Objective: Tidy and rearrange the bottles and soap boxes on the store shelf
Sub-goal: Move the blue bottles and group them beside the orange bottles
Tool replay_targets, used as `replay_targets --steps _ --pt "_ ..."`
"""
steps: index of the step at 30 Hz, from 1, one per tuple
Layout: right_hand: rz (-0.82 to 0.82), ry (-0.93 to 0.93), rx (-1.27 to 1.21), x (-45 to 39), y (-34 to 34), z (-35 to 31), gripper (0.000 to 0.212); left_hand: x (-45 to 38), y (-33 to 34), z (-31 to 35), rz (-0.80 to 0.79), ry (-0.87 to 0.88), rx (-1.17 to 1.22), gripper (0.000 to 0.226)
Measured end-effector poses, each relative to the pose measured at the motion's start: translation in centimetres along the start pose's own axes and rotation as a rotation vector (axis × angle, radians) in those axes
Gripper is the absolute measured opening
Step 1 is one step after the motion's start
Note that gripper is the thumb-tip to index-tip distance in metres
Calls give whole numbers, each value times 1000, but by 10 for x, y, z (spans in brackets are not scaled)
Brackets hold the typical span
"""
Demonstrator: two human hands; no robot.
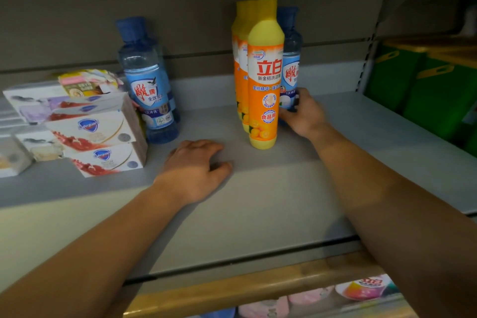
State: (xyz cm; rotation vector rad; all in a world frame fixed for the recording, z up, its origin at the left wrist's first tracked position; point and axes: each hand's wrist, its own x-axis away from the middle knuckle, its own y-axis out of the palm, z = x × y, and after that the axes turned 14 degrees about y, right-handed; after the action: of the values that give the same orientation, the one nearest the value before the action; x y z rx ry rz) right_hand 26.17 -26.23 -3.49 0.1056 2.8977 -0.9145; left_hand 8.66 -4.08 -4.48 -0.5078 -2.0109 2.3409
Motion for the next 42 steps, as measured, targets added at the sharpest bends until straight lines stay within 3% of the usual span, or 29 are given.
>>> replay_targets --steps 3,8,12,19,22,28,30,33,38,42 --pt "50 96 -7 7 -14 0 65 0 -2 0 -15 -7 17 56" --pt "112 121 92 48 -55 -10 23 1 -11 1 -22 -21 103 51" --pt "116 21 0 115 -64 -21 19 9 -27 -1 145 -101 365 38" --pt "-129 -132 -186 166 -1 -86 2 42 -61 -18 456 -166 629 15" --pt "-114 -199 -165 150 36 -121 13 64 -71 -38 561 -202 791 16" --pt "-93 -228 -123 107 94 -196 57 84 -75 -62 680 -334 917 13" --pt "-90 -233 -118 97 106 -220 55 83 -75 -64 692 -341 920 12" --pt "-108 -270 -50 89 120 -236 36 82 -74 -64 674 -346 910 9" --pt "0 -269 -95 95 115 -223 50 81 -71 -62 667 -340 851 6" --pt "75 -296 -181 116 88 -196 58 79 -66 -54 576 -277 721 24"
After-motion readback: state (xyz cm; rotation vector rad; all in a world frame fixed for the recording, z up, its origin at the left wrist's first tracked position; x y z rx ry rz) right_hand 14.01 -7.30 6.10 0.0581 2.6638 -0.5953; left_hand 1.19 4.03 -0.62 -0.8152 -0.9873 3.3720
